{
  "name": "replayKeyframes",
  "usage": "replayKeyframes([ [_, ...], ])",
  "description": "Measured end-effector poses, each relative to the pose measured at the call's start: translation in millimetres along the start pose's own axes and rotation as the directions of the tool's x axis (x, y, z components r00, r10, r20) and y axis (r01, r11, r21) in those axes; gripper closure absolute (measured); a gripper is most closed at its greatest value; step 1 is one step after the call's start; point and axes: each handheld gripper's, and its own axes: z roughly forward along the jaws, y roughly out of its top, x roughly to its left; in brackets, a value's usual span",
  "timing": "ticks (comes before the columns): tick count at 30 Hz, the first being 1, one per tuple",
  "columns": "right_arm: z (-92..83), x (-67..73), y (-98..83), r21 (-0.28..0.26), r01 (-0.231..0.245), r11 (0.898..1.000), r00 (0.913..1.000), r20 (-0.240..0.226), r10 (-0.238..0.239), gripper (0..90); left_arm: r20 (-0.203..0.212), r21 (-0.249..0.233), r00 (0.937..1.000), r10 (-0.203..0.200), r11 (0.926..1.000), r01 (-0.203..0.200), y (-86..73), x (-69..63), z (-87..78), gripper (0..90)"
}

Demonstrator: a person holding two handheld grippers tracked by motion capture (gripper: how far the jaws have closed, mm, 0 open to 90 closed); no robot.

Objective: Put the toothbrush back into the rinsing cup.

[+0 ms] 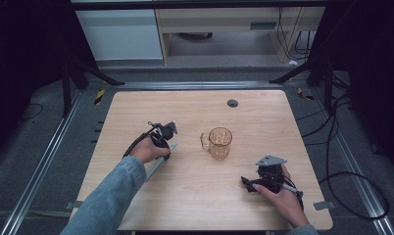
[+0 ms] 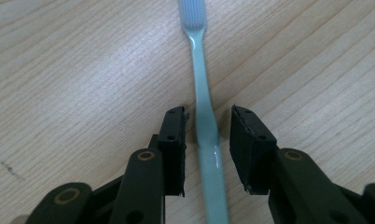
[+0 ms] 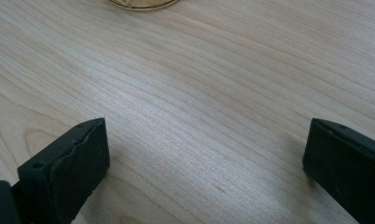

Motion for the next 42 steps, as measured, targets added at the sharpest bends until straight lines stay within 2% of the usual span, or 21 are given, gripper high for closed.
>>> replayKeyframes([
  [7,0.0,-0.4,-0.4,-0.002,0.010,1.000,0.9999,0.001,-0.010,0.8,-0.007,-0.013,0.9999,-0.012,0.9998,0.012,-2.1,2.0,0.9,71.3],
  [8,-0.8,0.3,0.0,0.003,-0.006,1.000,0.9999,-0.009,0.006,0.8,-0.005,-0.017,0.9999,-0.011,0.9998,0.010,-2.4,1.9,1.0,72.3],
  [12,-0.9,0.4,0.0,0.004,-0.007,1.000,0.9999,-0.009,0.007,0.8,-0.014,-0.026,0.9998,0.013,0.9996,-0.013,-3.7,0.3,0.4,78.0],
  [25,-0.2,-0.4,-0.3,-0.001,0.006,1.000,1.0000,-0.003,-0.006,0.7,-0.030,-0.121,0.9995,0.012,0.9925,-0.015,-7.4,2.8,-18.7,78.7],
  [26,-0.9,0.3,0.1,0.003,-0.006,1.000,0.9999,-0.011,0.006,0.7,-0.027,-0.132,0.9996,0.008,0.9912,-0.011,-8.4,2.9,-20.8,78.7],
  [30,-0.2,-0.5,-0.3,-0.001,0.007,1.000,1.0000,-0.004,-0.007,0.7,-0.028,-0.181,0.9996,-0.005,0.9836,0.000,-10.6,5.0,-28.6,78.7],
  [34,-0.9,0.4,0.1,0.003,-0.008,1.000,0.9999,-0.011,0.008,0.7,-0.028,-0.220,0.9995,-0.017,0.9755,0.010,-11.4,6.9,-33.3,78.7],
  [35,-0.3,-0.4,-0.3,-0.001,0.006,1.000,1.0000,-0.003,-0.006,0.7,-0.024,-0.232,0.9995,-0.020,0.9725,0.014,-11.5,6.8,-34.2,78.7],
  [39,-1.0,0.2,0.1,0.004,-0.007,1.000,0.9999,-0.011,0.007,0.7,-0.011,-0.278,0.9999,-0.010,0.9606,0.006,-11.5,3.9,-38.3,78.7],
  [42,-0.5,-1.6,-0.8,-0.001,0.024,1.000,0.9996,-0.012,-0.024,0.7,-0.012,-0.300,0.9998,0.017,0.9537,-0.020,-11.4,-2.8,-41.6,78.8],
])
